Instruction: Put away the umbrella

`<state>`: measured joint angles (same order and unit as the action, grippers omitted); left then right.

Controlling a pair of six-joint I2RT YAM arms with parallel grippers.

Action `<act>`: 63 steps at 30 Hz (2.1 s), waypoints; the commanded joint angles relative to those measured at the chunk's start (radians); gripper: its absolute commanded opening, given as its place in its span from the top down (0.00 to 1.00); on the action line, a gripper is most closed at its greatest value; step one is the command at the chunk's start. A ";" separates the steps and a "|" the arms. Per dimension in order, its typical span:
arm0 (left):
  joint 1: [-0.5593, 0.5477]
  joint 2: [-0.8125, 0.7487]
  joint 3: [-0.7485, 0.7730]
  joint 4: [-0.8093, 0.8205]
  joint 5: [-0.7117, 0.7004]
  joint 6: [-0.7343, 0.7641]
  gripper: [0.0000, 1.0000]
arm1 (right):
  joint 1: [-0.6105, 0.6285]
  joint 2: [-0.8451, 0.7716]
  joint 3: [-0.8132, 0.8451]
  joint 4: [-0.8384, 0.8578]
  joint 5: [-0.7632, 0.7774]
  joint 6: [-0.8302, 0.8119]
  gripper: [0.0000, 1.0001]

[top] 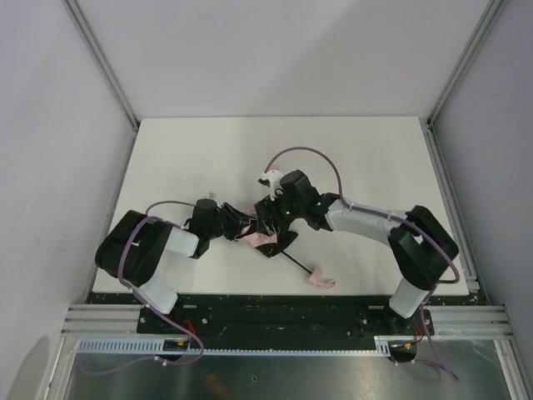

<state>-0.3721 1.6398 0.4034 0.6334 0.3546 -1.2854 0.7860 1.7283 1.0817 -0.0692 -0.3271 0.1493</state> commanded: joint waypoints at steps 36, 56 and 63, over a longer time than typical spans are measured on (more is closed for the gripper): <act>-0.008 -0.081 0.141 -0.560 0.001 -0.059 1.00 | 0.319 0.336 0.072 0.131 0.824 -0.404 0.98; 0.057 -0.179 0.114 -0.423 -0.053 0.140 0.11 | 0.106 0.286 0.090 0.054 0.070 -0.162 1.00; 0.036 -0.144 0.101 -0.394 -0.045 0.127 0.06 | 0.024 0.291 0.091 0.119 -0.119 -0.053 1.00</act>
<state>-0.3187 1.4830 0.5224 0.2260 0.2993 -1.1942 0.8455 1.9800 1.1870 0.0711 -0.2779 -0.0086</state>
